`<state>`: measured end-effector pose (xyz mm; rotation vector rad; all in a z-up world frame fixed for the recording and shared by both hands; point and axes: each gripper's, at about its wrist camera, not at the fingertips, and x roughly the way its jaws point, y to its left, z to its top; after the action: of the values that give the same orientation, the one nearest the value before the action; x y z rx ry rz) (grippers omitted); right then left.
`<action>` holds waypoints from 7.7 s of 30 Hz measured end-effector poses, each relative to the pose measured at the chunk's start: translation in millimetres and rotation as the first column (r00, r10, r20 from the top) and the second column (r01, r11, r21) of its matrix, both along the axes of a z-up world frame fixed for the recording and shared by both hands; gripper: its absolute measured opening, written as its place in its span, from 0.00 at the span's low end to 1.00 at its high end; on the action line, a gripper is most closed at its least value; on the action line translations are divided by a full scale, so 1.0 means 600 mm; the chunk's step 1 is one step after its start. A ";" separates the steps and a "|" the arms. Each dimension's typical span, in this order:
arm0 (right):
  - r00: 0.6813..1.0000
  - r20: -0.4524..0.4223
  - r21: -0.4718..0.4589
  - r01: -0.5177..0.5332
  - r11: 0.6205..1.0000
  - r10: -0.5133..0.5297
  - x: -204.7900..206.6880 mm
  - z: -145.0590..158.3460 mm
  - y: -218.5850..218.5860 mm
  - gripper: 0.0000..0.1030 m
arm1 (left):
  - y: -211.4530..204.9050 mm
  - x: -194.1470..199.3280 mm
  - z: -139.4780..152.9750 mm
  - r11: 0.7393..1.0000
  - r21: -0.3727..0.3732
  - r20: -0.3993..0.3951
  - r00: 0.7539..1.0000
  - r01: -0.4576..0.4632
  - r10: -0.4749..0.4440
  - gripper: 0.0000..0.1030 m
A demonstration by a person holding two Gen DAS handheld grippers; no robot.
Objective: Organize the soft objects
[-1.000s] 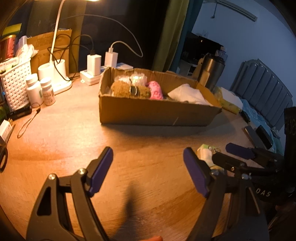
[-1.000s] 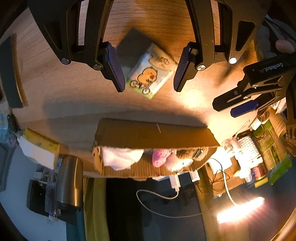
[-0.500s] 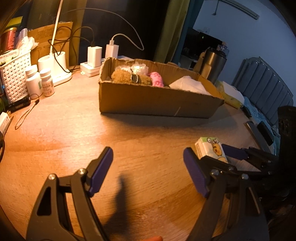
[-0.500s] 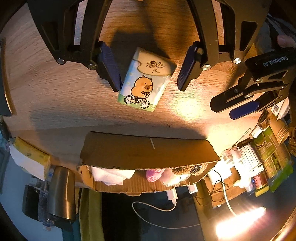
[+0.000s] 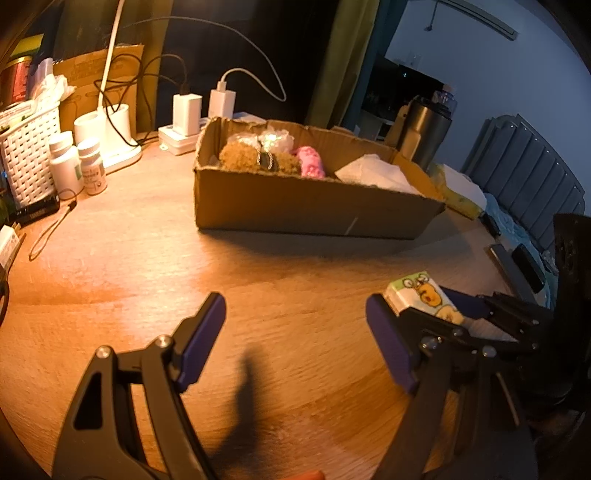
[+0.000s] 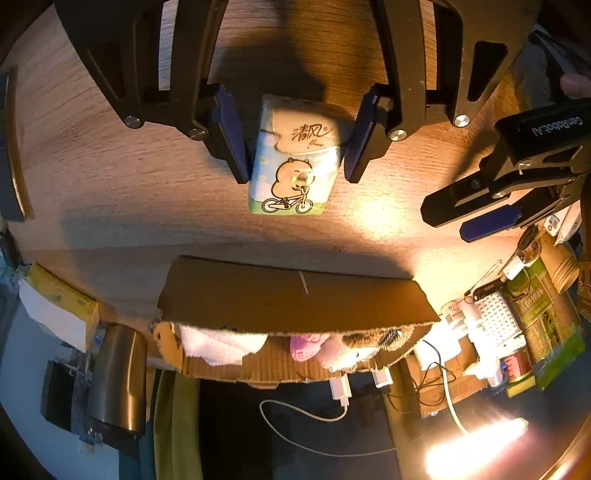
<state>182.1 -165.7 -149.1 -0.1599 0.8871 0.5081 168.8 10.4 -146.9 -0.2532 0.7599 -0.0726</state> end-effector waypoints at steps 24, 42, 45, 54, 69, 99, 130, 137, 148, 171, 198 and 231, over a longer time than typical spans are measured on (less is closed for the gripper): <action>0.985 0.172 0.051 -0.015 0.999 0.006 0.007 0.144 -0.017 0.53 | -0.023 0.022 0.113 1.000 0.021 0.114 0.993 0.021 -0.023 0.77; 0.963 0.268 0.059 -0.032 0.998 0.015 0.043 0.222 -0.011 0.53 | -0.011 0.080 0.203 1.000 0.021 0.210 0.978 -0.008 0.003 0.77; 0.960 0.279 0.061 -0.034 0.998 0.016 0.053 0.232 -0.008 0.53 | -0.007 0.091 0.218 1.000 0.023 0.226 0.974 -0.010 0.005 0.77; 0.956 0.292 0.071 -0.037 0.997 0.015 0.096 0.248 0.007 0.53 | 0.014 0.123 0.241 0.999 0.020 0.256 0.966 -0.025 0.019 0.77; 0.981 0.194 0.052 -0.038 0.998 0.027 0.177 0.178 0.045 0.53 | 0.063 0.189 0.164 0.997 0.009 0.174 0.982 -0.077 0.074 0.77; 0.999 -0.010 0.014 -0.036 0.999 0.036 0.275 0.028 0.091 0.53 | 0.079 0.252 0.048 0.997 0.024 0.043 0.996 -0.079 0.078 0.77; 0.999 0.050 0.029 0.010 1.000 -0.011 0.225 0.084 0.058 0.62 | 0.067 0.204 0.085 0.997 0.022 0.096 0.993 -0.069 0.066 0.77; 0.997 0.081 0.033 0.010 0.999 -0.013 0.188 0.109 0.048 0.63 | 0.057 0.167 0.110 0.998 0.023 0.130 0.990 -0.063 0.059 0.77; 0.992 0.123 0.038 0.019 0.999 -0.024 0.139 0.140 0.033 0.63 | 0.042 0.120 0.136 0.998 0.027 0.164 0.985 -0.052 0.046 0.77; 0.974 0.225 0.065 0.019 0.998 -0.034 0.050 0.211 -0.001 0.63 | 0.010 0.033 0.200 0.998 0.049 0.250 0.968 -0.040 0.026 0.77; 0.888 0.452 0.124 0.028 0.992 -0.082 -0.081 0.353 -0.040 0.73 | -0.030 -0.101 0.347 0.993 0.111 0.457 0.889 -0.045 -0.010 0.95; 0.873 0.475 0.128 0.055 0.990 -0.110 -0.071 0.376 -0.052 0.74 | -0.046 -0.090 0.372 0.987 0.154 0.478 0.878 -0.050 -0.030 0.95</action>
<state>139.4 -197.0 76.3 -0.1376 0.3728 0.4093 115.0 -17.2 76.2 -0.0758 0.2648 -0.0597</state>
